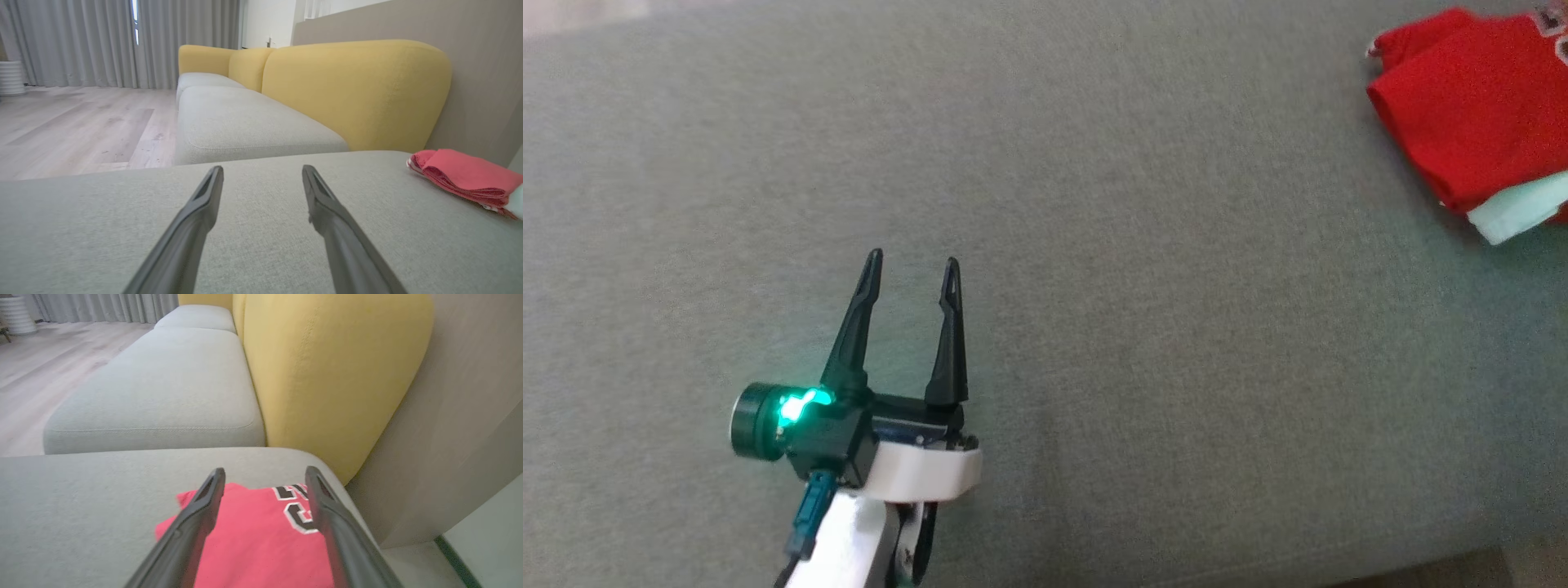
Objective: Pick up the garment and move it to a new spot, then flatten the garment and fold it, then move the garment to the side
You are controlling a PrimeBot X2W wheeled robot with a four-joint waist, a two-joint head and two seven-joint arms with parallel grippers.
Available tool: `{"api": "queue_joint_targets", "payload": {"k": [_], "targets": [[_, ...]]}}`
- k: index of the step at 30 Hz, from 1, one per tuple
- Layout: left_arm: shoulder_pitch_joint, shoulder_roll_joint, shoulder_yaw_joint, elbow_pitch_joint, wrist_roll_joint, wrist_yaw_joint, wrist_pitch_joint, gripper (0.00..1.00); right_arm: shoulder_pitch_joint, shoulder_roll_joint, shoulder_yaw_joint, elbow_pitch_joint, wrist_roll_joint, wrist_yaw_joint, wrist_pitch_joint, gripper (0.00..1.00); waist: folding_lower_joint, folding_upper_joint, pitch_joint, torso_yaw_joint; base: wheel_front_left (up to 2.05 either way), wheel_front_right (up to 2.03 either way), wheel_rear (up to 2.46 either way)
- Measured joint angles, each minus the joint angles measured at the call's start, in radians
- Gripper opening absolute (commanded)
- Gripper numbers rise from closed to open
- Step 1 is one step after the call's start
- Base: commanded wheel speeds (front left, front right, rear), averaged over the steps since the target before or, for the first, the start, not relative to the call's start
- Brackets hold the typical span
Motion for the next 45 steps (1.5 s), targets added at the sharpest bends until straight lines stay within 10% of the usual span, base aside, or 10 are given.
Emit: {"api": "queue_joint_targets", "payload": {"k": [15,27,43,44,45], "targets": [[0.171,-0.001,0.037,-0.004,-0.055,0.028,-0.003,1.0,0.45,0.401,0.153,-0.012,-0.065,0.0,-0.314,1.0,-0.0003,0.0,-0.254,0.139,0.0,0.0,0.0],[0.305,0.0,0.094,-0.056,0.011,0.027,-0.003,1.0,0.695,0.537,-0.027,-0.216,-0.333,0.0,-0.418,1.0,-0.0002,0.0,-0.375,0.22,0.0,0.0,0.0],[0.329,0.0,0.115,-0.01,0.018,-0.011,-0.003,1.0,0.749,0.583,-0.059,-0.265,-0.362,0.0,-0.418,1.0,0.0,0.0,-0.409,0.211,0.0,0.0,0.0],[0.329,0.0,0.115,-0.007,0.018,-0.016,-0.003,0.0,0.749,0.584,-0.059,-0.265,-0.362,0.0,-0.418,0.0,0.0,0.0,-0.411,0.211,0.0,0.0,0.0],[0.33,0.0,0.114,0.007,0.018,-0.016,-0.002,0.0,0.749,0.584,-0.057,-0.252,-0.362,0.0,-0.417,0.0,-0.0001,0.0001,-0.411,0.211,0.0,0.0,0.0]]}}
